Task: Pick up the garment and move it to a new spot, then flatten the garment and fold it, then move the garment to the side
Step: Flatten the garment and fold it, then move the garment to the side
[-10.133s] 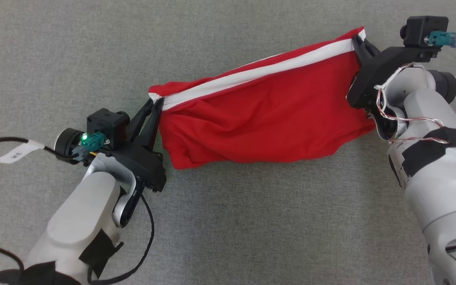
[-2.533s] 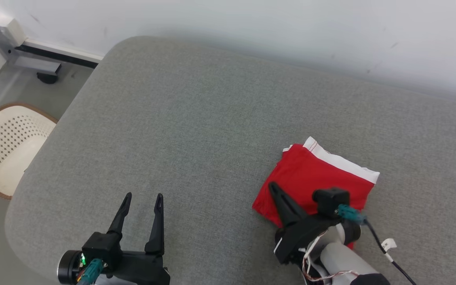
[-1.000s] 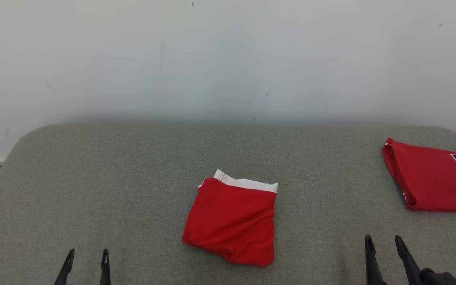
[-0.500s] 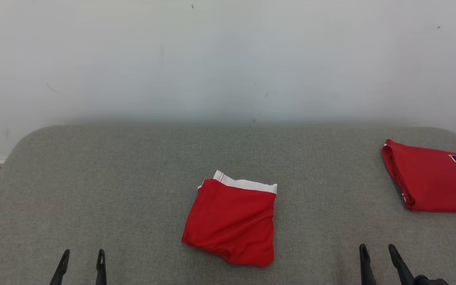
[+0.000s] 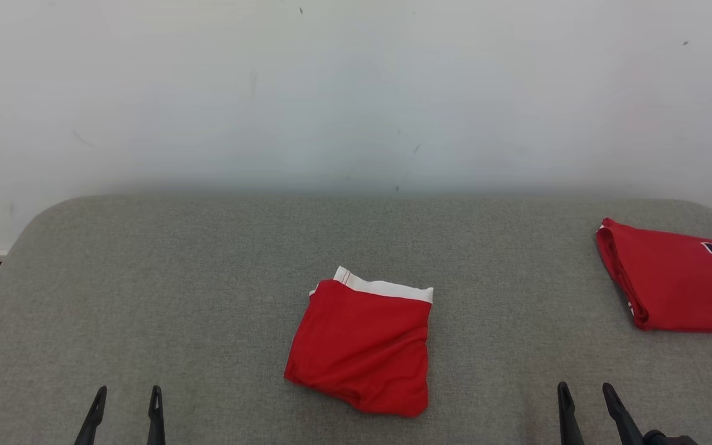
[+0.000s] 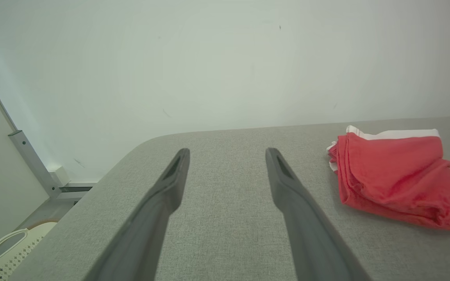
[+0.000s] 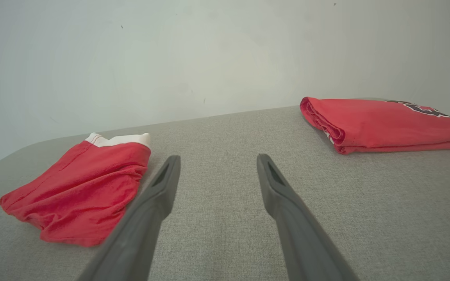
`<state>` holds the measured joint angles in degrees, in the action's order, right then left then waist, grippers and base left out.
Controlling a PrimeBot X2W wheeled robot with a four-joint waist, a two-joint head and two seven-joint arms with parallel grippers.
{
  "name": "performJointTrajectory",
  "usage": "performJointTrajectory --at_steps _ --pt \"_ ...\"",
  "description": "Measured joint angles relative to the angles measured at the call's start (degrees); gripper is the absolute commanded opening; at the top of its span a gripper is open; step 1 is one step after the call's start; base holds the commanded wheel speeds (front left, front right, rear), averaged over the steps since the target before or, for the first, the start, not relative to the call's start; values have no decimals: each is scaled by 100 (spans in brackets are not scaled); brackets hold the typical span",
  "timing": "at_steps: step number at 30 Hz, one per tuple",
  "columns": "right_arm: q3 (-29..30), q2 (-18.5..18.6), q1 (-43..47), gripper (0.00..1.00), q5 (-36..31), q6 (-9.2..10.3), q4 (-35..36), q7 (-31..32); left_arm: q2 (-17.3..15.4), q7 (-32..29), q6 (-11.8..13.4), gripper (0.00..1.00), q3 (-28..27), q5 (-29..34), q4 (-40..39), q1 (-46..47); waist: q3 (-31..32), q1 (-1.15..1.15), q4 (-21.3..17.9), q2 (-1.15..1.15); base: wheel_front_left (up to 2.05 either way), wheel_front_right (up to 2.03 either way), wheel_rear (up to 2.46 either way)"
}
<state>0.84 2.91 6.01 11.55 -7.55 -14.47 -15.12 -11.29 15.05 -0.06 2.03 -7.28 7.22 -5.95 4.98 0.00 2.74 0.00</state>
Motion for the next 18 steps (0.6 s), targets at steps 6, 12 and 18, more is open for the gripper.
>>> performJointTrajectory --at_steps 6,12,18 --pt "3 0 -1 100 3 0 -11 0 11 0 5 100 -5 -23 -14 -27 18 0 17 0 0 0 0" --pt "-44 1 -2 100 79 0 -127 0 16 0 7 100 -5 -23 -12 -51 13 0 37 0 0 0 0" --pt "-431 1 -628 100 348 0 -641 -1 54 -1 -3 100 53 -23 16 12 -52 0 118 0 0 0 0"
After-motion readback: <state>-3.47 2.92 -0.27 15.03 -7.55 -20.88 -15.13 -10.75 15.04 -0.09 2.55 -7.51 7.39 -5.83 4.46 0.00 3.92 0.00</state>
